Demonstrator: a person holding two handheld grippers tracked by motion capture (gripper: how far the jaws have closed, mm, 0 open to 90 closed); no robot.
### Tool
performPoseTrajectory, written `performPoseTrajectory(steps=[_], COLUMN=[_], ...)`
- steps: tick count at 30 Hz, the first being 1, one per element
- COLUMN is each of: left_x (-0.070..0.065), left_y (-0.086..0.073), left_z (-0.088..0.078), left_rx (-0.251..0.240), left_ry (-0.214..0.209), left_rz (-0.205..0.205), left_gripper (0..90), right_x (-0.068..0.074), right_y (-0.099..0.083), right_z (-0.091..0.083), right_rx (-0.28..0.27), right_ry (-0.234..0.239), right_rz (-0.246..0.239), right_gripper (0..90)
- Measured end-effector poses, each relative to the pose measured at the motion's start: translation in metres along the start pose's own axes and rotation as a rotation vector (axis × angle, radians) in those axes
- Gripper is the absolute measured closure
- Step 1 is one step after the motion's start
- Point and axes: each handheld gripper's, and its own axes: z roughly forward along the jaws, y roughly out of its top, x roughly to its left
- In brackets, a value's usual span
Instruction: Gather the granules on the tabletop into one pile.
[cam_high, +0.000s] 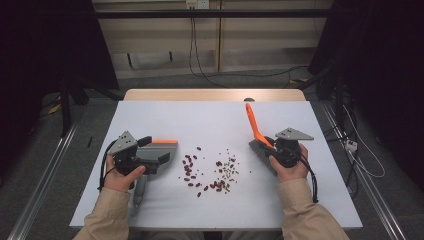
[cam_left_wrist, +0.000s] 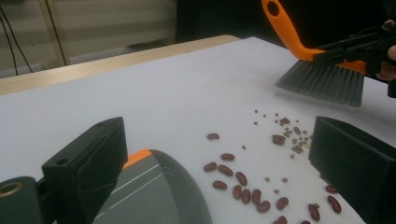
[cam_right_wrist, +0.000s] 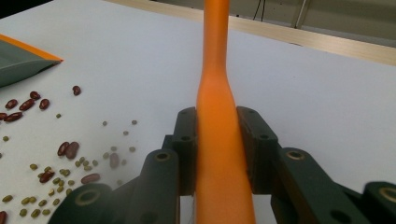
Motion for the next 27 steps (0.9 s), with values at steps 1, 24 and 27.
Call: performPoseTrajectory(steps=[1,24,27], left_x=[0.0,-0.002,-0.003], left_y=[0.0,-0.004,-0.003], left_z=[0.0,-0.004,-0.004], left_rx=[0.003,0.008,0.008], left_ry=[0.003,0.007,0.004], left_rz=[0.0,0.012,0.014], left_gripper=[4.4,4.4,4.4], right_x=[0.0,0.046,0.056], right_y=[0.0,-0.004,-0.002], right_z=[-0.001,0.022,0.026], right_rx=[-0.005,0.025,0.012], right_ry=[-0.004,-0.033,-0.022], right_rz=[0.0,-0.084,-0.095], right_gripper=[71.1,71.2,71.3])
